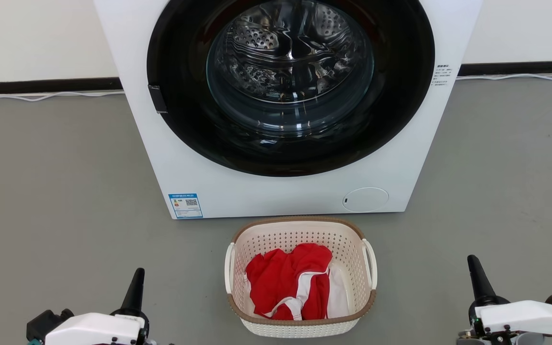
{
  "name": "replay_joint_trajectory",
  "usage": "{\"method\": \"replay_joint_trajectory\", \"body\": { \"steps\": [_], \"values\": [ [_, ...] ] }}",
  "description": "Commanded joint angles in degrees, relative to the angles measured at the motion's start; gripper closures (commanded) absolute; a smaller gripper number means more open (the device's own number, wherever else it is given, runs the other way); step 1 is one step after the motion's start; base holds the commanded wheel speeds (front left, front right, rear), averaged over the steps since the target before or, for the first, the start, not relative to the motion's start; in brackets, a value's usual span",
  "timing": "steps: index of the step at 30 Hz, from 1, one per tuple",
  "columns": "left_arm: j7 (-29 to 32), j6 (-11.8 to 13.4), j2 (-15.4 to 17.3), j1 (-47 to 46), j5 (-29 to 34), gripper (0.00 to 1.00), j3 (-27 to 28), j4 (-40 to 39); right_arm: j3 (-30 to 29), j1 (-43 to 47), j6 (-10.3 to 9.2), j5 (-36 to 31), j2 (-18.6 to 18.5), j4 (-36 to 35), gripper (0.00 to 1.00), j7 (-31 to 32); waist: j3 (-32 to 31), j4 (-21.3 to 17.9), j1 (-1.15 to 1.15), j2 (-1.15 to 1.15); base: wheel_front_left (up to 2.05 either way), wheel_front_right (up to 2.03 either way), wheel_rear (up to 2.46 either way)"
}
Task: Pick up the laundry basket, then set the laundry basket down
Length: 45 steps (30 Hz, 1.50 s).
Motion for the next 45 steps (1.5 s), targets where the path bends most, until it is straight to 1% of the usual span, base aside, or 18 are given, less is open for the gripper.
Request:
{"method": "replay_joint_trajectory", "body": {
  "steps": [1,6,32,45],
  "values": [
    [0.6,-0.9,0.6,-2.9,-1.8,1.0,1.6,-2.1,0.8,-2.9,0.32,2.3,-0.5,-2.2,1.0,0.8,0.0,0.0,0.0,0.0,0.0,0.0,0.0],
    [1.3,-1.2,0.6,-2.9,-4.2,1.0,1.9,-2.7,0.8,-2.9,0.33,5.3,-0.5,-2.6,1.0,1.5,0.1,0.0,0.0,0.0,0.0,0.0,0.0],
    [5.8,-3.3,0.6,-3.2,-20.4,1.0,3.5,-6.9,1.0,-3.3,0.42,25.9,-0.6,-5.8,1.0,5.8,0.5,0.2,0.0,0.0,0.0,0.0,0.0],
    [5.9,-3.3,0.6,-3.2,-20.7,1.0,3.6,-7.0,1.0,-3.3,0.42,26.4,-0.6,-5.9,1.0,5.9,0.5,0.2,0.0,0.0,0.0,0.0,0.0]
  ]
}}
